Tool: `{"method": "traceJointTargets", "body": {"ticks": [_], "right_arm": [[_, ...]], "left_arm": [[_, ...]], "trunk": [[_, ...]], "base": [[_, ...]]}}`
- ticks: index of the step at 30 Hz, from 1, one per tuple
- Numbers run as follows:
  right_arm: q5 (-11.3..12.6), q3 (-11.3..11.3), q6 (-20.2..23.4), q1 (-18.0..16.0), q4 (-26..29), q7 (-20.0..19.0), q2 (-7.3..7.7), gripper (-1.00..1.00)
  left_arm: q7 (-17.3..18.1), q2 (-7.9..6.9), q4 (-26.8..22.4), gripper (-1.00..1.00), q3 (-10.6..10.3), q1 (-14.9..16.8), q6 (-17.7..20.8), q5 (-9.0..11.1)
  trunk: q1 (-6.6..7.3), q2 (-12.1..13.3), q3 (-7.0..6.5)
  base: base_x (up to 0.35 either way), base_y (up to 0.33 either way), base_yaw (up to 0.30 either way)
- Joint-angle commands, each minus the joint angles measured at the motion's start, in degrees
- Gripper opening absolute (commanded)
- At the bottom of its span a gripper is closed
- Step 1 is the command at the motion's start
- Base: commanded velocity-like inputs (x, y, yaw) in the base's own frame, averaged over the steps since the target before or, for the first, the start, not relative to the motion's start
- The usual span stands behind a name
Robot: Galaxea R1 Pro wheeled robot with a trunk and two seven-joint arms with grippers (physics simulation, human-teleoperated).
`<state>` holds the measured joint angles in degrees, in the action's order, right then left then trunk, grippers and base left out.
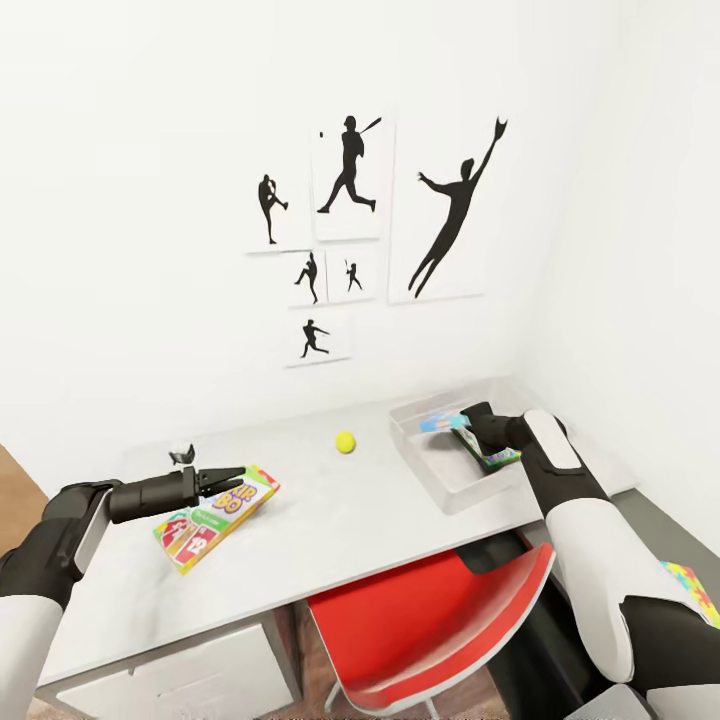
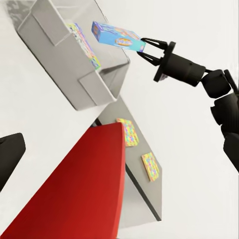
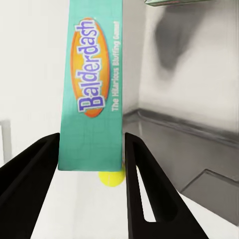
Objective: Put all the toys in the child's room - the three board games (two on the bed and one on the table), the two jigsaw puzzles on the table, and the tennis ball on the table - inside the toy box on the table in the child's room.
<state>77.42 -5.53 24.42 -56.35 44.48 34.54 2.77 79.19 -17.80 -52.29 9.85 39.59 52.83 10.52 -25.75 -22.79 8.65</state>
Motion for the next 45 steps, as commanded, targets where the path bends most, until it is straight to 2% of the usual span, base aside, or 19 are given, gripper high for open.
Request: {"method": "traceJointTargets", "body": {"ticks": [1,5,8,11,15,29,45], "right_arm": [[0.3,-0.1,0.2,0.0,0.1,0.4,0.04,-1.0],[0.4,-0.1,0.3,0.0,0.1,0.4,0.11,-1.0],[0.4,-0.1,0.3,0.0,0.1,0.3,0.03,-1.0],[0.4,-0.1,0.3,0.0,0.1,0.3,-0.09,-1.0],[0.4,-0.1,0.2,0.0,0.1,0.3,-0.1,-1.0],[0.4,-0.1,0.3,0.2,4.6,0.3,0.02,-1.0],[0.3,-0.1,-0.1,0.1,5.0,0.3,-0.04,-1.0]], "left_arm": [[1.0,-0.02,0.0,1.0,0.1,0.0,0.7,0.1],[3.0,0.01,-0.3,1.0,0.1,0.1,1.1,0.1],[3.6,-0.01,-1.1,1.0,0.2,0.9,3.3,0.2],[3.9,-0.03,-1.6,1.0,0.2,2.9,5.8,0.2],[4.6,0.03,-1.7,1.0,0.2,4.6,6.7,0.3],[5.6,-0.02,-1.8,1.0,0.1,5.4,7.0,0.1],[5.6,-0.04,-2.1,1.0,0.2,5.5,7.0,0.1]], "trunk": [[-0.03,-0.1,0.22],[-0.03,-0.1,0.6],[-0.03,-0.1,0.88],[-0.03,-0.1,1.16],[-0.03,-0.1,1.54],[-0.03,-0.1,2.86],[-0.03,-0.1,4.37]], "base": [[0.0,0.0,0.0],[0.0,0.0,0.0],[0.0,0.0,0.0],[0.0,0.0,0.0],[0.0,0.0,0.0],[0.0,0.0,0.0],[0.0,0.0,0.037]]}}
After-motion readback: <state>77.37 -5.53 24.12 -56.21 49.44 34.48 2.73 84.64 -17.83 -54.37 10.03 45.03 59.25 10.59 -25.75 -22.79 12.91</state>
